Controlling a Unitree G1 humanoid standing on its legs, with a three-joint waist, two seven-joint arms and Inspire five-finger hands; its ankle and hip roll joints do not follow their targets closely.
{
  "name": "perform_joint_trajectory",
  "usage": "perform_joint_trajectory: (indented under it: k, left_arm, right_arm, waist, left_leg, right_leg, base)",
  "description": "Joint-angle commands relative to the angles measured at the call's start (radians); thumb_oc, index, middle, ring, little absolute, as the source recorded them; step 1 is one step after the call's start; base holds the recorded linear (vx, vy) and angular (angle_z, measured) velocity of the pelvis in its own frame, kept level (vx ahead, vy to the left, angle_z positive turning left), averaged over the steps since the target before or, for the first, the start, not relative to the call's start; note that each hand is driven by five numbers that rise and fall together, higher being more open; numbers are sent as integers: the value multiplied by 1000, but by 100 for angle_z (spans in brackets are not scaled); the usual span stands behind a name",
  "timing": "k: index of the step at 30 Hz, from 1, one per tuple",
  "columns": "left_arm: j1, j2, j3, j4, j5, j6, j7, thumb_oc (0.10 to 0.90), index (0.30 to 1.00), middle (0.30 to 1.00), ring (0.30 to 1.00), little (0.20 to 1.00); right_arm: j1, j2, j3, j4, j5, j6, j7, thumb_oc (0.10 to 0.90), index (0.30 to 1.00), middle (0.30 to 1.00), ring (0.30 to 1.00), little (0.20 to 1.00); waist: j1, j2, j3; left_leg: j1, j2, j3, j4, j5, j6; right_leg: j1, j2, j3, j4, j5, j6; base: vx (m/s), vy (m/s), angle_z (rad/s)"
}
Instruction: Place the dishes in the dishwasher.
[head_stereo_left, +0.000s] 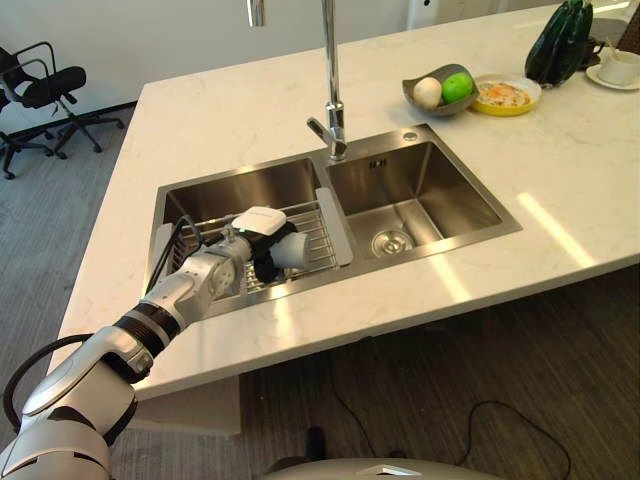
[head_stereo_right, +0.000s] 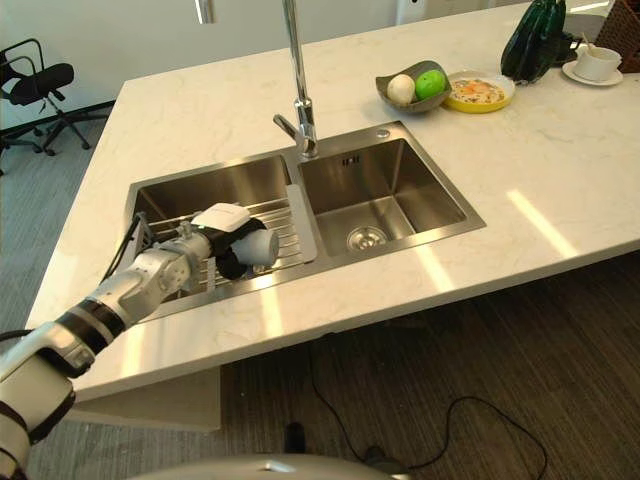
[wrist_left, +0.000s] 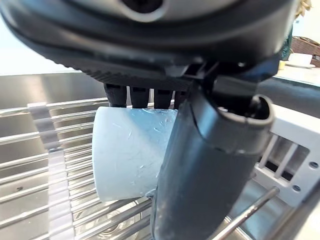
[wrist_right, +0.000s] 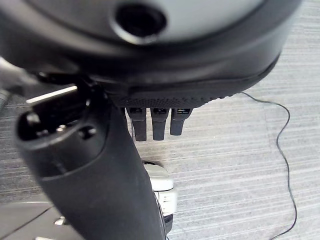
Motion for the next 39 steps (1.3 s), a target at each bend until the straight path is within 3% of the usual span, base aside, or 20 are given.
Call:
perform_joint_trajectory:
  k: [1,5,10,12,13,16,18,19,20,22,24,26,29,30,31,33,35,37,38,39]
  left_arm:
    - [-134,0,5,50,44,-27,-28,400,300,300,300,300]
    - [-135,-1,-3,19,52,-40,-14,400,300,300,300,300]
    - [-79,119,137,-151,103,-99,183,400,300,300,300,300]
    - [-52,142,172,-182,119,-99,204,400,300,300,300,300]
    - [10,190,260,-249,142,-101,269,400,300,300,300,300]
    - [100,228,371,-327,154,-105,310,400,300,300,300,300]
    - [214,268,523,-444,141,-126,369,400,300,300,300,300]
    - [229,270,538,-453,142,-126,365,400,300,300,300,300]
    - [313,274,662,-526,98,-136,411,400,300,300,300,300]
    - [388,217,788,-607,25,-153,454,400,300,300,300,300]
    - [433,173,855,-647,-23,-167,469,400,300,300,300,300]
    - [519,39,976,-698,-167,-205,499,400,300,300,300,300]
    - [530,-30,1020,-707,-257,-228,534,400,300,300,300,300]
    - [547,-69,1042,-723,-302,-239,530,400,300,300,300,300]
    - [568,-128,1065,-742,-380,-276,512,400,300,300,300,300]
    - [578,-143,1079,-752,-402,-286,497,400,300,300,300,300]
    - [581,-152,1110,-746,-429,-301,494,400,300,300,300,300]
    - [576,-151,1122,-740,-444,-310,494,400,300,300,300,300]
    - [562,-161,1125,-734,-475,-321,494,400,300,300,300,300]
    - [569,-168,1127,-735,-492,-326,485,400,300,300,300,300]
  right_arm:
    - [-84,3,7,-29,38,-25,-7,800,900,900,900,900]
    - [-87,-1,8,-25,32,-28,-8,800,900,900,900,900]
    - [-49,16,-4,-35,31,-55,-21,800,900,900,900,900]
    - [-41,20,-4,-35,26,-57,-25,800,900,900,900,900]
    - [-29,35,-15,-27,17,-61,-40,800,900,900,900,900]
    - [-27,41,-24,-14,14,-62,-49,800,900,900,900,900]
    - [-36,51,-36,-5,8,-64,-58,800,900,900,900,900]
    - [-37,49,-32,-5,8,-64,-58,800,900,900,900,900]
    - [-44,57,-35,-6,0,-68,-65,800,900,900,900,900]
    - [-53,56,-30,-13,-9,-72,-80,800,900,900,900,900]
    - [-53,49,-28,-15,-17,-74,-84,800,900,900,900,900]
    - [-34,27,-29,-26,-49,-74,-89,800,900,900,900,900]
    - [-28,15,-40,-43,-63,-78,-91,800,900,900,900,900]
    - [-22,7,-52,-51,-61,-78,-90,800,900,900,900,900]
    - [0,-1,-85,-50,-56,-76,-89,800,900,900,900,900]
    - [3,-7,-97,-44,-48,-73,-86,800,900,900,900,900]
    - [8,-6,-108,-45,-34,-73,-72,800,900,900,900,900]
    - [7,2,-105,-53,-20,-76,-59,800,900,900,900,900]
    - [15,8,-110,-72,-4,-81,-48,800,900,900,900,900]
    - [23,13,-117,-80,6,-84,-45,800,900,900,900,900]
  waist:
    - [13,-50,31]
    - [17,-52,32]
    - [36,-61,27]
    - [35,-63,24]
    - [53,-67,21]
    - [61,-69,19]
    - [94,-71,24]
    - [89,-70,24]
    - [120,-71,33]
    - [147,-69,63]
    - [147,-62,68]
    - [183,-46,70]
    - [200,-50,75]
    - [191,-48,74]
    - [176,-59,73]
    - [164,-59,72]
    - [151,-70,66]
    - [142,-77,44]
    - [128,-82,19]
    - [125,-81,14]
  left_leg:
    - [69,-37,10,3,-138,17]
    - [69,-35,8,3,-136,14]
    - [70,-26,-11,3,-128,2]
    - [70,-24,-16,3,-126,-1]
    - [69,-19,-27,3,-119,-8]
    - [68,-12,-46,3,-112,-15]
    - [61,0,-72,12,-96,-26]
    - [61,1,-72,12,-96,-27]
    - [41,7,-89,38,-86,-36]
    - [-24,0,-117,88,-57,-50]
    - [-62,-8,-139,92,-37,-63]
    - [-141,-42,-170,45,57,-86]
    - [-171,-54,-127,28,63,-96]
    - [-182,-42,-89,44,64,-94]
    - [-144,18,0,78,35,-96]
    - [-121,46,15,97,21,-96]
    - [-34,135,61,110,-3,-113]
    - [27,215,103,94,22,-136]
    - [60,289,157,63,57,-174]
    - [62,316,194,45,74,-190]
  right_leg:
    - [-54,-42,-9,-12,77,65]
    - [-52,-41,-16,-12,76,65]
    - [-39,-37,-42,-12,67,58]
    - [-35,-36,-47,-12,64,55]
    - [-29,-32,-60,-12,58,48]
    - [-23,-25,-73,-12,51,39]
    - [-14,-13,-91,-12,44,25]
    - [-14,-12,-91,-12,44,25]
    - [-10,-7,-109,-12,40,14]
    - [-15,-10,-141,-12,35,6]
    - [-17,-12,-172,-12,23,4]
    - [-22,-23,-258,-12,9,-1]
    - [-23,-48,-323,-12,6,0]
    - [-28,-60,-360,-12,15,4]
    - [-23,-88,-414,-12,21,2]
    - [-21,-100,-438,-12,29,1]
    - [-18,-126,-490,-8,36,1]
    - [-21,-149,-535,-3,52,11]
    - [-12,-172,-574,-3,61,38]
    - [-8,-186,-603,-2,75,51]
  base:
    - [0,0,0]
    - [-22,-26,1]
    - [-24,-61,8]
    - [-13,-77,19]
    - [-19,-138,17]
    - [-9,-120,20]
    - [-17,-182,36]
    - [-15,-158,28]
    - [-38,-151,34]
    - [-100,-149,31]
    - [-64,-82,55]
    - [-94,-85,89]
    - [-122,-65,142]
    - [-296,-4,193]
    - [-254,19,175]
    - [-206,81,143]
    - [-223,151,150]
    - [-209,270,101]
    - [-248,439,119]
    - [-236,461,133]
